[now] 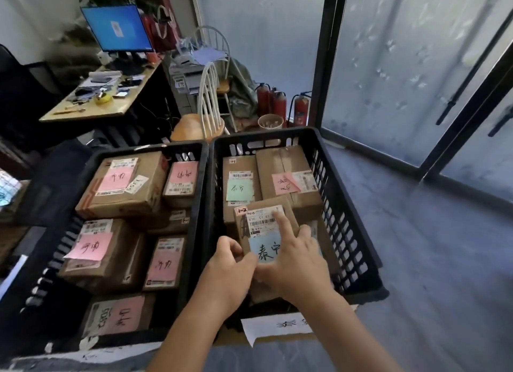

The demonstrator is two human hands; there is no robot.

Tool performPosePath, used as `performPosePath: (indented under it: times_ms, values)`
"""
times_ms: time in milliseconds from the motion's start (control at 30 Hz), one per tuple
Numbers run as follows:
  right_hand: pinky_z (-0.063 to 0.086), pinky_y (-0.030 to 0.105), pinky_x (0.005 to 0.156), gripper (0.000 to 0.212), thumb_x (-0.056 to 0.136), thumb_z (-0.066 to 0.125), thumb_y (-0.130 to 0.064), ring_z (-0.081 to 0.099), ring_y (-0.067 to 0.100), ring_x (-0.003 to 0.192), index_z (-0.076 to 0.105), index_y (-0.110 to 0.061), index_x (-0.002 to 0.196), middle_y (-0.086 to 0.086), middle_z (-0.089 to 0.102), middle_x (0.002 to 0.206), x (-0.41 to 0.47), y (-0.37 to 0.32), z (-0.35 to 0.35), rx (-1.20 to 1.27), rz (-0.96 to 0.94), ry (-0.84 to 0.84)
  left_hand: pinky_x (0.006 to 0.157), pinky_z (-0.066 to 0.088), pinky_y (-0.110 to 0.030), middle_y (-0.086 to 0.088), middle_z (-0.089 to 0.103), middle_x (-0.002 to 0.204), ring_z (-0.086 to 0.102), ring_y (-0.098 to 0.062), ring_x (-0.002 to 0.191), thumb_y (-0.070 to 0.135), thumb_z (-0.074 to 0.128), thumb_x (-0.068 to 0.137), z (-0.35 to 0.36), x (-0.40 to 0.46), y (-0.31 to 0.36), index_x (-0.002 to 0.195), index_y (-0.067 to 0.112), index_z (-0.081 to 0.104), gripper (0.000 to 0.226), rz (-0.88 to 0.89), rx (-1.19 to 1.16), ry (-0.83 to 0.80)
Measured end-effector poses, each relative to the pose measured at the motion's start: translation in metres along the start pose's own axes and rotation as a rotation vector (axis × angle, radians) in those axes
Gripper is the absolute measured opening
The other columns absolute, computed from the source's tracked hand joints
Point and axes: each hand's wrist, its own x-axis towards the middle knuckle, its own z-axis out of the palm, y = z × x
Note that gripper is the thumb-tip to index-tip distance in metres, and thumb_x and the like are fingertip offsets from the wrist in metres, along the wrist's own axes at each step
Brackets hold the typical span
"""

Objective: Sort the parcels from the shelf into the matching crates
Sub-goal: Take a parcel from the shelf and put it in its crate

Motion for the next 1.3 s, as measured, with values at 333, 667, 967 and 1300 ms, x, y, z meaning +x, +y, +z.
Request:
performPosePath:
  times_ms: [333,667,967,1300]
  values:
    - [0.05,0.038,0.101,0.106,0.09,0.074,-0.034,0.054,0.027,0.114,-0.001,-0.042,0.165,0.005,0.036,0.133,0.043,0.017,0.059,0.153,-0.016,-0.222,0.089,0.052,-0.035,-0.007,0.055,0.136,0.058,-0.024,0.115,0.027,0.054,0.103,0.016,0.048,-0.022,0.157,0.036,0.016,0.067,-0.117,0.367,-0.091]
    - [0.046,0.032,0.095,0.115,0.085,0.081,-0.031,0.054,0.022,0.11,-0.001,-0.042,0.165,0.004,0.041,0.13,0.056,0.03,0.063,0.16,-0.019,-0.238,0.111,0.048,-0.045,-0.013,0.023,0.158,0.048,-0.034,0.134,0.012,0.061,0.099,0.029,0.065,-0.025,0.164,0.04,0.005,0.091,-0.075,0.453,-0.15]
    - [0.041,0.032,0.108,0.124,0.08,0.088,-0.028,0.047,0.016,0.123,-0.001,-0.039,0.166,0.002,0.047,0.137,0.062,0.04,0.064,0.167,-0.015,-0.226,0.119,0.042,-0.045,-0.01,-0.011,0.174,0.037,-0.035,0.149,0.005,0.071,0.094,0.027,0.075,-0.037,0.166,0.042,-0.001,0.109,-0.052,0.493,-0.167]
    - [0.036,0.028,0.104,0.12,0.081,0.087,-0.03,0.044,0.014,0.121,0.004,-0.039,0.167,0.0,0.048,0.137,0.069,0.04,0.062,0.188,-0.056,-0.211,0.118,0.04,-0.044,-0.012,-0.019,0.173,0.033,-0.033,0.149,0.013,0.072,0.097,0.037,0.071,-0.035,0.168,0.034,0.0,0.103,0.03,0.612,-0.046]
